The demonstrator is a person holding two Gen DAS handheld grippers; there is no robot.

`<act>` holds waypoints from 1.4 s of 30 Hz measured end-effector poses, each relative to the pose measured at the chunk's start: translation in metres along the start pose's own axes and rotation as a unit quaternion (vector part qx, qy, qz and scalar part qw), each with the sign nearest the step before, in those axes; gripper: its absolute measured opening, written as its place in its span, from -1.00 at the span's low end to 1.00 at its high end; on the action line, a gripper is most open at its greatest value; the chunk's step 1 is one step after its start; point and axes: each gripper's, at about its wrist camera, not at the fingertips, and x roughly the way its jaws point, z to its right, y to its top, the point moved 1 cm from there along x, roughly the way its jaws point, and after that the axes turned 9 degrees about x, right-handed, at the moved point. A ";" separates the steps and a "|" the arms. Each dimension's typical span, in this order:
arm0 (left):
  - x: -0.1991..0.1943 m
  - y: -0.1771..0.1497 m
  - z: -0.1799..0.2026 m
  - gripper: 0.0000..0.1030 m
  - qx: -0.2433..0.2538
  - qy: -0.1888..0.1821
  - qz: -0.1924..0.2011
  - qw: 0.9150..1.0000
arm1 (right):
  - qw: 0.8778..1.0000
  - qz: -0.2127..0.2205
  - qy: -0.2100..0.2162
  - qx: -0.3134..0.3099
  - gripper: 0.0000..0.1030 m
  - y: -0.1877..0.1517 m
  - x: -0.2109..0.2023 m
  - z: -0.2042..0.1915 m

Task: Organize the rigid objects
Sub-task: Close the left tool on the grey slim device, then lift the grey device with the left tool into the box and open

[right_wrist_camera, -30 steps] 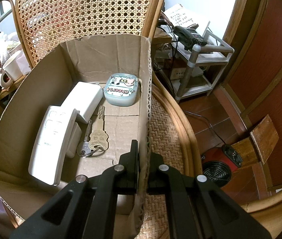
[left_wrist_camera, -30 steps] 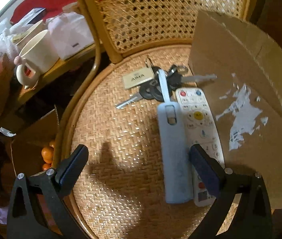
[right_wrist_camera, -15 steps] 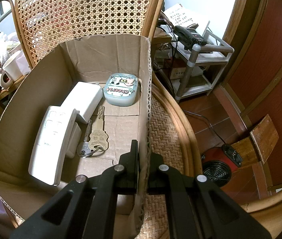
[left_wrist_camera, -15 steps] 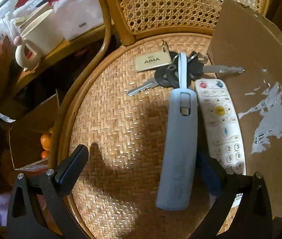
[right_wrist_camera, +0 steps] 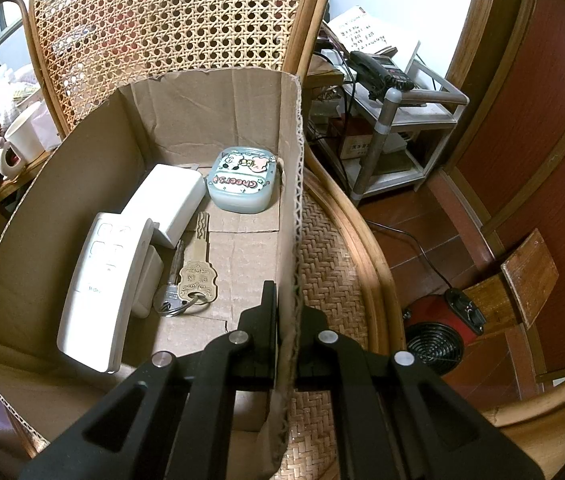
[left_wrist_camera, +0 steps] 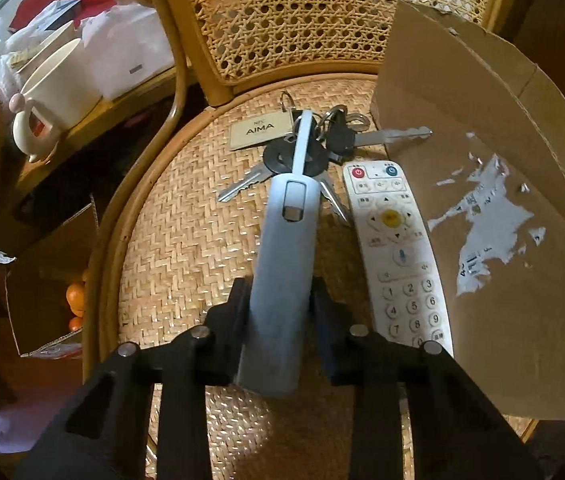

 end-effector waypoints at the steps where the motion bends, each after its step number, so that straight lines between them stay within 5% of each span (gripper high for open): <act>1: 0.000 0.000 -0.001 -0.44 -0.003 -0.001 -0.001 1.000 | 1.000 0.000 0.000 0.000 -0.87 0.000 0.000 0.000; 11: -0.023 -0.006 -0.003 -0.49 -0.025 -0.027 0.017 0.999 | 1.000 0.000 0.000 0.000 -0.87 0.000 0.000 0.000; 35: -0.119 -0.004 0.017 -0.49 -0.025 0.037 0.168 0.985 | 1.000 0.000 0.000 0.000 -0.87 0.001 0.000 0.000; 42: -0.142 0.003 0.043 -0.49 -0.012 0.001 0.222 0.975 | 1.000 0.000 0.000 0.000 -0.87 0.001 0.000 0.000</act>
